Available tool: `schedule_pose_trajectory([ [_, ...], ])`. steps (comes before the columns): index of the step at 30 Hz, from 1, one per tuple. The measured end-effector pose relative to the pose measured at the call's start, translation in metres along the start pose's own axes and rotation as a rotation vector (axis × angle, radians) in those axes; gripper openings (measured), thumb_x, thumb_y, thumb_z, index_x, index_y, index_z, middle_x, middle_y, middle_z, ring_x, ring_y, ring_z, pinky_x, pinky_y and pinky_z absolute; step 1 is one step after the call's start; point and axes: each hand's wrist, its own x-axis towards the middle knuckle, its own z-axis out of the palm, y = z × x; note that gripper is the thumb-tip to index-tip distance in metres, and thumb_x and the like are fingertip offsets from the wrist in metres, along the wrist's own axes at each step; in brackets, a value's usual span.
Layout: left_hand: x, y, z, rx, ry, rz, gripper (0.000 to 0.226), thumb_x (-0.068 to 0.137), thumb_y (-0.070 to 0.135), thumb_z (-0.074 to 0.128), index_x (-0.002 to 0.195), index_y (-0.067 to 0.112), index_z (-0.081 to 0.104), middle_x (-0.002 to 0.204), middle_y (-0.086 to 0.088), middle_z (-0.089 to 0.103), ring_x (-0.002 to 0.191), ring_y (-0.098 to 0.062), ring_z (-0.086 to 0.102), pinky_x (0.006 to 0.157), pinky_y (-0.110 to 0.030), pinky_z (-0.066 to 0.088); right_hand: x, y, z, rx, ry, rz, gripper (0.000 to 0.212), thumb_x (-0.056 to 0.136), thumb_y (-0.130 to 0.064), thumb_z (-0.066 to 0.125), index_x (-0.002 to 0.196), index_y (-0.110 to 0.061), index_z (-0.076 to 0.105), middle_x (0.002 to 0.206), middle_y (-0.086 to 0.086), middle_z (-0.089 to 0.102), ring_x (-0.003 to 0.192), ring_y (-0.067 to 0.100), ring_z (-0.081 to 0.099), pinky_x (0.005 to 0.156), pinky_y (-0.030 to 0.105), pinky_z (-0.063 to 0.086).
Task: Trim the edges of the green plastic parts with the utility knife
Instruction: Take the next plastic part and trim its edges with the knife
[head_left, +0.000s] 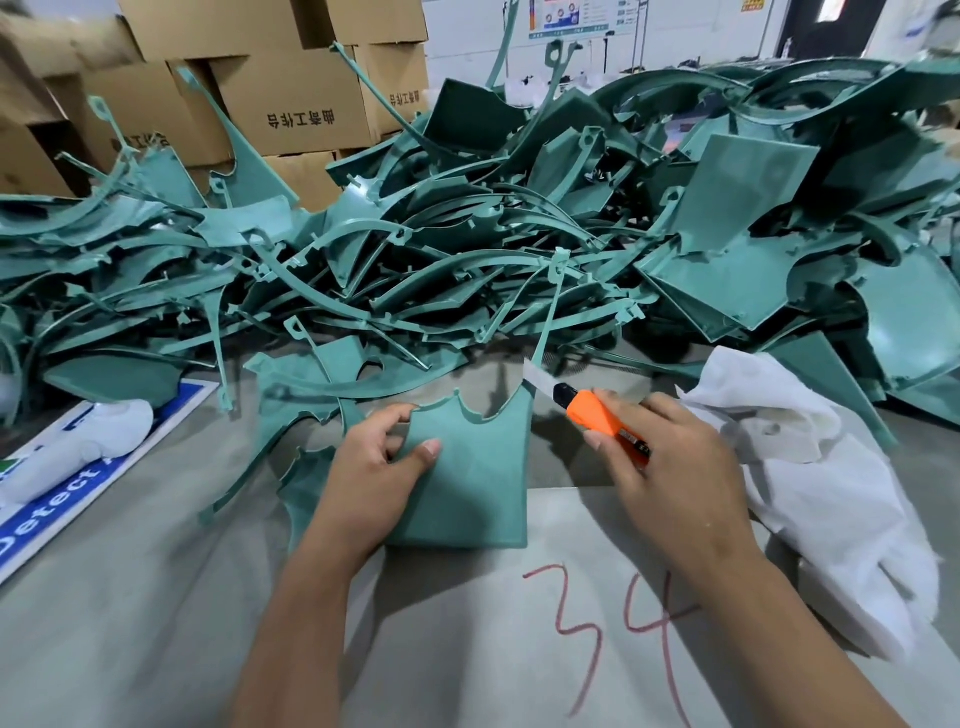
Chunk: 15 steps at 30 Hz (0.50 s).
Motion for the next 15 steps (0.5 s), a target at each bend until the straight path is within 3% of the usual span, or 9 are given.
schedule_pose_trajectory([
  [3,0.001,-0.001,-0.001,0.008,0.005,0.001,0.027,0.096,0.002,0.067,0.118,0.017,0.068,0.11,-0.009,0.076,0.102,-0.033,0.072,0.094,-0.059,0.056,-0.002,-0.006,0.001,0.029,0.022,-0.027,0.041,0.102,-0.04,0.06,0.138,-0.024,0.067,0.091,-0.007,0.058,0.074,0.017,0.054,0.06,0.037,0.051],
  [8,0.001,-0.001,-0.001,0.014,0.0,0.017,0.027,0.095,0.003,0.068,0.117,0.019,0.069,0.108,-0.006,0.077,0.099,-0.028,0.074,0.091,-0.055,0.058,-0.004,-0.014,0.005,0.04,-0.094,-0.158,0.04,0.101,-0.042,0.061,0.139,-0.03,0.067,0.09,-0.017,0.051,0.072,0.009,0.049,0.057,0.018,0.036],
  [11,0.002,-0.004,-0.002,0.001,-0.01,0.023,0.027,0.094,0.001,0.068,0.115,0.018,0.069,0.103,-0.006,0.078,0.095,-0.027,0.075,0.082,-0.043,0.062,-0.003,-0.01,0.005,0.032,-0.106,-0.106,0.043,0.099,-0.045,0.061,0.141,-0.033,0.065,0.092,-0.014,0.056,0.074,0.012,0.054,0.059,0.031,0.051],
  [13,0.001,-0.005,-0.002,-0.01,-0.022,0.024,0.025,0.094,-0.003,0.066,0.109,0.018,0.07,0.098,-0.004,0.079,0.09,-0.025,0.077,0.072,-0.03,0.061,-0.002,-0.006,0.003,0.011,-0.073,-0.08,0.043,0.099,-0.044,0.063,0.141,-0.033,0.065,0.091,-0.013,0.055,0.072,0.013,0.052,0.057,0.032,0.048],
  [15,0.001,-0.005,-0.002,-0.01,-0.026,0.012,0.024,0.094,-0.002,0.067,0.108,0.017,0.069,0.098,-0.005,0.079,0.092,-0.026,0.076,0.075,-0.033,0.061,-0.001,-0.003,0.001,-0.018,-0.028,-0.054,0.043,0.098,-0.042,0.066,0.14,-0.031,0.066,0.088,-0.012,0.052,0.071,0.014,0.049,0.056,0.03,0.041],
])
